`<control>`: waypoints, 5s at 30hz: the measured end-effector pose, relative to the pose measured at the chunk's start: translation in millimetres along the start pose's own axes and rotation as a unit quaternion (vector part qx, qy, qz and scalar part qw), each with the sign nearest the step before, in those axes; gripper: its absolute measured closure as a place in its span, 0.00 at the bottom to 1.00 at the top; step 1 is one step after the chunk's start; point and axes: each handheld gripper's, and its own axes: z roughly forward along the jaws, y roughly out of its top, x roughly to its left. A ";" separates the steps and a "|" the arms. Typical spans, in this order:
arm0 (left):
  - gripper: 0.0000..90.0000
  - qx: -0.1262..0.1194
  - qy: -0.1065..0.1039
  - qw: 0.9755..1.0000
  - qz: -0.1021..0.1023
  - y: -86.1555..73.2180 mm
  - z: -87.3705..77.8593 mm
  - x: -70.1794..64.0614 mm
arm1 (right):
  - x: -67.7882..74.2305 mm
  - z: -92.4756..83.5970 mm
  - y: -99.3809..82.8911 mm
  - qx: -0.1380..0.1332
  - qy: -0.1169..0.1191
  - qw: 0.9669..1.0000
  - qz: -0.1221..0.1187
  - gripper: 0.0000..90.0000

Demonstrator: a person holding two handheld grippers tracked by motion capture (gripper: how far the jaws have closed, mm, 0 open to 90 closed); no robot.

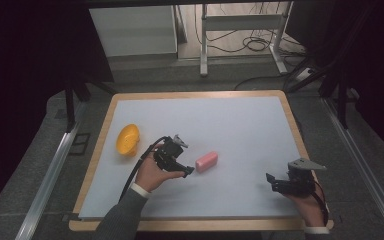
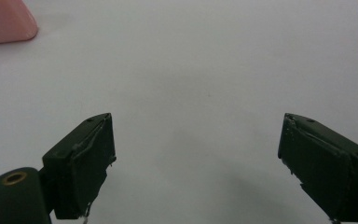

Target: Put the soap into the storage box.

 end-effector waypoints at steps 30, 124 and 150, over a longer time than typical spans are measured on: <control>0.28 0.029 -0.020 0.999 0.015 33.2 30.6 -7.8 | 0.1 2.0 -1.1 0.006 0.001 1.000 -0.001 0.12; 0.67 0.019 0.010 0.999 -0.030 8.1 2.2 29.9 | -2.7 3.0 -4.9 0.011 -0.009 1.000 -0.008 0.12; 0.67 -0.006 0.029 0.998 -0.049 -3.6 -27.3 46.9 | -4.0 2.4 -5.0 0.010 -0.012 1.000 -0.004 0.12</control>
